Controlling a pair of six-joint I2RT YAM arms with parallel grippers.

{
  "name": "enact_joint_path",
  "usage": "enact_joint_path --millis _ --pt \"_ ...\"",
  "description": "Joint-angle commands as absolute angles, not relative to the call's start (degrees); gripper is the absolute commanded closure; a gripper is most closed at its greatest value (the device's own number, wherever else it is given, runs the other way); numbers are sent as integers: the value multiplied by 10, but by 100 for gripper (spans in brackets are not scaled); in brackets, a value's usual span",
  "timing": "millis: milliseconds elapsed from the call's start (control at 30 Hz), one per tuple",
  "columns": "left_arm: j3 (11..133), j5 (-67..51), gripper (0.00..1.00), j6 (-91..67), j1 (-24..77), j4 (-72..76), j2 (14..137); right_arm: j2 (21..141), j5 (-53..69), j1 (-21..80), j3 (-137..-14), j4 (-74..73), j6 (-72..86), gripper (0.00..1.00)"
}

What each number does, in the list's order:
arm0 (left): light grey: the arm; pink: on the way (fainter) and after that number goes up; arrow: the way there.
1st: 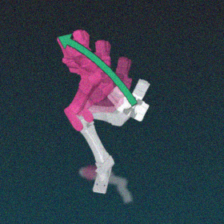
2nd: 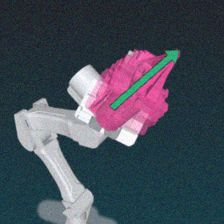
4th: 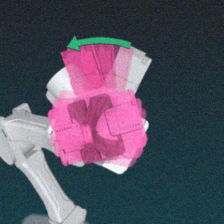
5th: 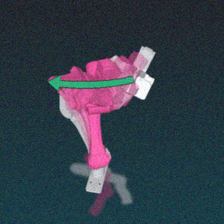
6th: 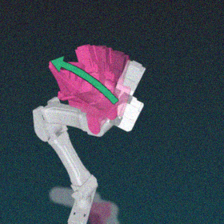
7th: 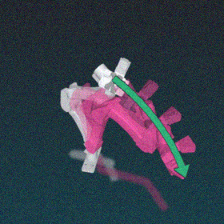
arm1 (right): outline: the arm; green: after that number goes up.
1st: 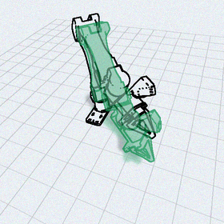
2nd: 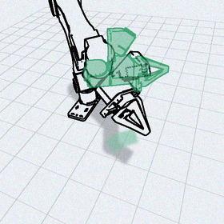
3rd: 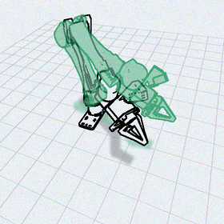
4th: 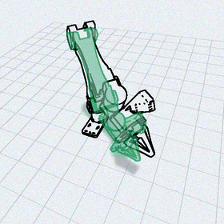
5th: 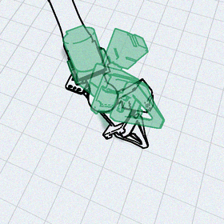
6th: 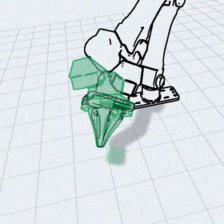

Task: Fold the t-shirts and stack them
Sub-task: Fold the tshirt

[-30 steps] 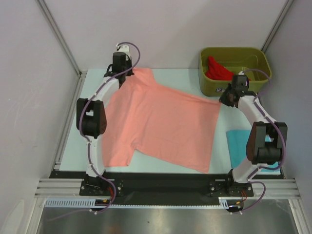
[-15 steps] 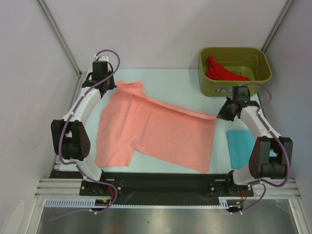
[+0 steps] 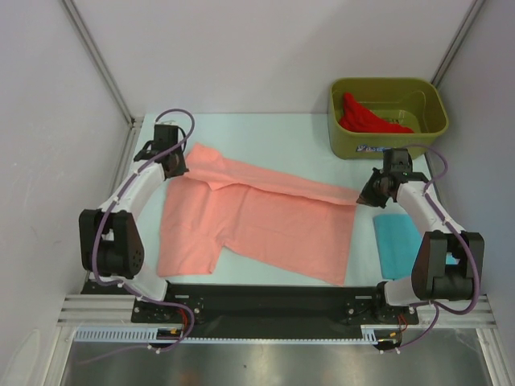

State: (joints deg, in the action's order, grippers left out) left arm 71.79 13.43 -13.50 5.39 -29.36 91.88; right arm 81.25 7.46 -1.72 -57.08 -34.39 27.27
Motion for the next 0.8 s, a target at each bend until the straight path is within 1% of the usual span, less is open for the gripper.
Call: enact_joint_path --millis 0,333,700,767 --pt "699 146 100 -170 51 -304 864 799 75 -17 -557 -339 266 100" --pt "659 92 100 -225 51 -348 839 813 62 -14 -557 -330 258 100" --pt "623 105 100 -248 50 -365 838 827 49 -2 -549 -344 271 100" --pt "621 106 100 -250 51 -368 839 829 43 14 -546 -354 275 100"
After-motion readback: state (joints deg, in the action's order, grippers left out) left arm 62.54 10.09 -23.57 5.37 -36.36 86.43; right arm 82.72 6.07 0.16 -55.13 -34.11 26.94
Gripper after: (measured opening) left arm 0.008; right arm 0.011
